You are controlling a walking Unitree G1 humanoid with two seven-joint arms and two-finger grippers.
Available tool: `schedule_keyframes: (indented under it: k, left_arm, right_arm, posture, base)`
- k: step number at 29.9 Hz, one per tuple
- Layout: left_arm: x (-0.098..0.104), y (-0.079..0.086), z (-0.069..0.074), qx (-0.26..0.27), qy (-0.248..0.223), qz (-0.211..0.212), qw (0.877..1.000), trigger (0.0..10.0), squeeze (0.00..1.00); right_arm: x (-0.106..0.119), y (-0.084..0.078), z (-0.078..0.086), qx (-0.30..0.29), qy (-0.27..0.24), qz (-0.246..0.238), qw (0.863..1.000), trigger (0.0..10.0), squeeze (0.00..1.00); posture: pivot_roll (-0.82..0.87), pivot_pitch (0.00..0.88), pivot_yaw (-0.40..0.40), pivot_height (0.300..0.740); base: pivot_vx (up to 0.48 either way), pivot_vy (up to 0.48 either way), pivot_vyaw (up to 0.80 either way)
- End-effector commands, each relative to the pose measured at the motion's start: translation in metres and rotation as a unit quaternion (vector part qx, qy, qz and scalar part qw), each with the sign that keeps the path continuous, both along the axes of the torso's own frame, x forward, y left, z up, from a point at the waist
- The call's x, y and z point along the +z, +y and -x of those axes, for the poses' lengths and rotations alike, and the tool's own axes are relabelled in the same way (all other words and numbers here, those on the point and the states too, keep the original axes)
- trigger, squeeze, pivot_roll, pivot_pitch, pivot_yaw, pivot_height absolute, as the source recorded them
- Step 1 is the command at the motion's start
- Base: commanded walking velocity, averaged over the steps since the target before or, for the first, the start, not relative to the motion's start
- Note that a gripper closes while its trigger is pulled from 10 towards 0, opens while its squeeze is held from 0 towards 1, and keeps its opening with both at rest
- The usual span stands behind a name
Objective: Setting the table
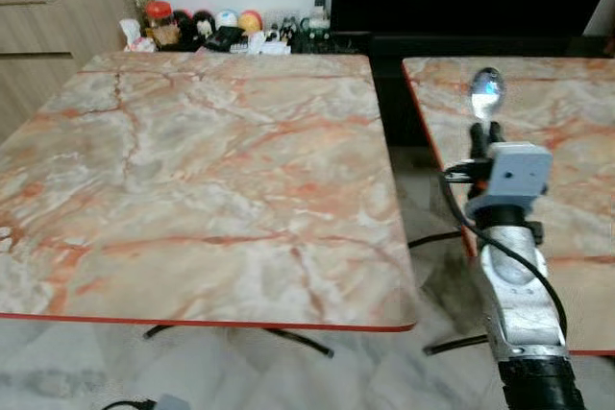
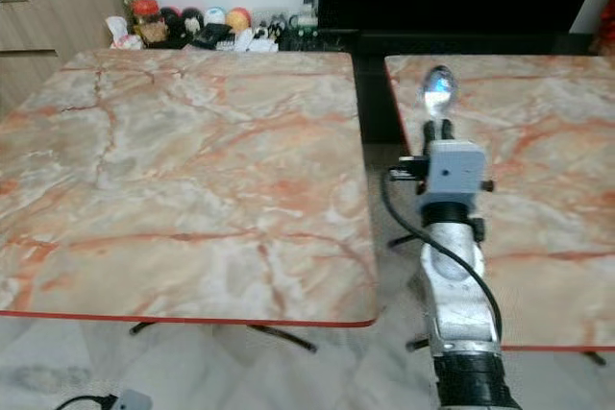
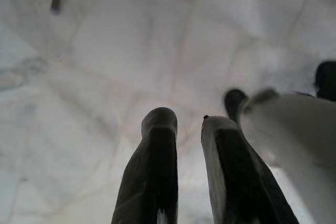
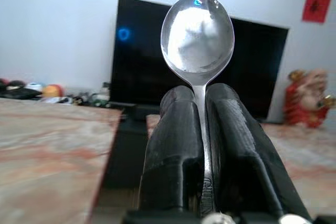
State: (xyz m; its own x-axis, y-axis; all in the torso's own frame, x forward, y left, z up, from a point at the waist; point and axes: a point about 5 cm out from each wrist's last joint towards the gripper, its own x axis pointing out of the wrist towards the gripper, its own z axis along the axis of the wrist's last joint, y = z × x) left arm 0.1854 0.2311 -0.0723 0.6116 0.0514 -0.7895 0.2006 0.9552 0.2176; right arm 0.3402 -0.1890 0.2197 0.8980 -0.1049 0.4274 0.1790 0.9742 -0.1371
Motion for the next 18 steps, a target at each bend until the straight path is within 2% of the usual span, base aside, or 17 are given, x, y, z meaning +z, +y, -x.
schedule_keyframes:
  k: [1, 3, 5, 18]
  left_arm:
    - [-0.002, 0.007, 0.008, 0.010, 0.009, -0.009, 1.000, 10.0, 0.00]
    - [-0.001, 0.015, 0.010, 0.021, 0.012, -0.013, 1.000, 10.0, 0.00]
    - [-0.001, 0.015, 0.010, 0.021, 0.013, -0.013, 1.000, 10.0, 0.00]
    - [-0.001, 0.002, 0.002, 0.007, 0.007, 0.002, 1.000, 10.0, 0.00]
  right_arm:
    - [0.004, 0.006, 0.000, 0.011, -0.006, -0.001, 1.000, 10.0, 0.00]
    - [0.007, 0.007, -0.001, 0.013, -0.012, -0.003, 1.000, 10.0, 0.00]
    - [0.007, 0.007, -0.001, 0.012, -0.012, -0.004, 1.000, 10.0, 0.00]
    - [0.012, 0.002, 0.001, 0.003, -0.021, -0.005, 1.000, 10.0, 0.00]
  posture:
    - [-0.01, 0.097, 0.014, 0.740]
    - [-0.01, 0.103, 0.020, 0.740]
    - [-0.01, 0.103, 0.021, 0.740]
    - [-0.02, 0.107, 0.033, 0.740]
  base:
    - [0.000, -0.424, 0.00]
    - [0.000, -0.424, 0.00]
    - [0.000, -0.422, 0.00]
    - [0.000, -0.422, 0.00]
